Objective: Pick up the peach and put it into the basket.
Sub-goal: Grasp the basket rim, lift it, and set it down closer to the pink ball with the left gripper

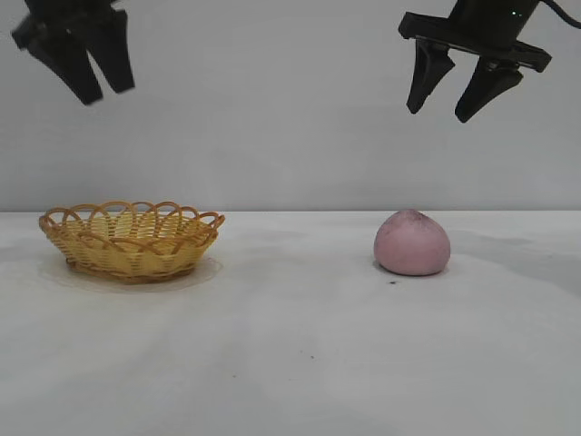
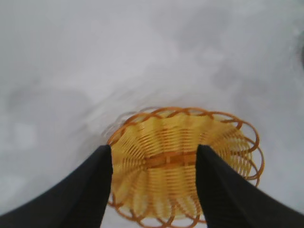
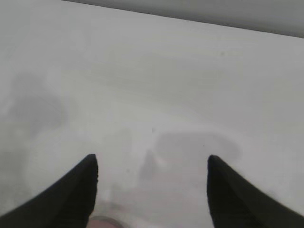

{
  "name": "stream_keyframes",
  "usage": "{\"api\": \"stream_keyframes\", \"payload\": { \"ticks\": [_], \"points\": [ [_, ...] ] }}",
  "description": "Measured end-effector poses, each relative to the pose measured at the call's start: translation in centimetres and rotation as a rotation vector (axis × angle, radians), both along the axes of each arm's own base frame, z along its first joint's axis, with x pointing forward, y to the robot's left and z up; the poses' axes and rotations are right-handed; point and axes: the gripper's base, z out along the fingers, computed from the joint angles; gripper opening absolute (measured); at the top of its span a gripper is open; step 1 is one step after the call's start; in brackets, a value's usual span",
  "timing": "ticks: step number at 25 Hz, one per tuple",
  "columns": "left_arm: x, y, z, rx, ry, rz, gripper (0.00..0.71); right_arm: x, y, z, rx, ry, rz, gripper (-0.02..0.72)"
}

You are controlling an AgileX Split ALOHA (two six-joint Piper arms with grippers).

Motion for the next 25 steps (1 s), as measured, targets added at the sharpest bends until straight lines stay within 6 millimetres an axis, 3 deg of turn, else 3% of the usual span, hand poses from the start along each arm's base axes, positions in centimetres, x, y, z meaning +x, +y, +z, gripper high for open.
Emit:
{"api": "stream_keyframes", "payload": {
  "ticks": [2, 3, 6, 17, 25],
  "points": [
    [0.0, 0.3, 0.6, 0.029, -0.007, 0.011, 0.348, 0.0, 0.0, 0.0, 0.000, 0.002, 0.001, 0.424],
    [0.0, 0.4, 0.7, 0.047, -0.008, 0.016, 0.288, 0.0, 0.0, 0.0, 0.000, 0.002, 0.001, 0.424],
    [0.2, 0.6, 0.1, 0.072, 0.007, 0.019, 0.289, 0.0, 0.0, 0.0, 0.000, 0.002, 0.001, 0.424],
    [2.0, 0.1, -6.2, 0.139, 0.136, -0.008, 0.289, 0.0, 0.0, 0.0, 0.000, 0.002, 0.001, 0.424],
    [2.5, 0.1, -8.7, 0.147, 0.187, -0.010, 0.289, 0.0, 0.0, 0.0, 0.000, 0.002, 0.001, 0.424]
  ]
}}
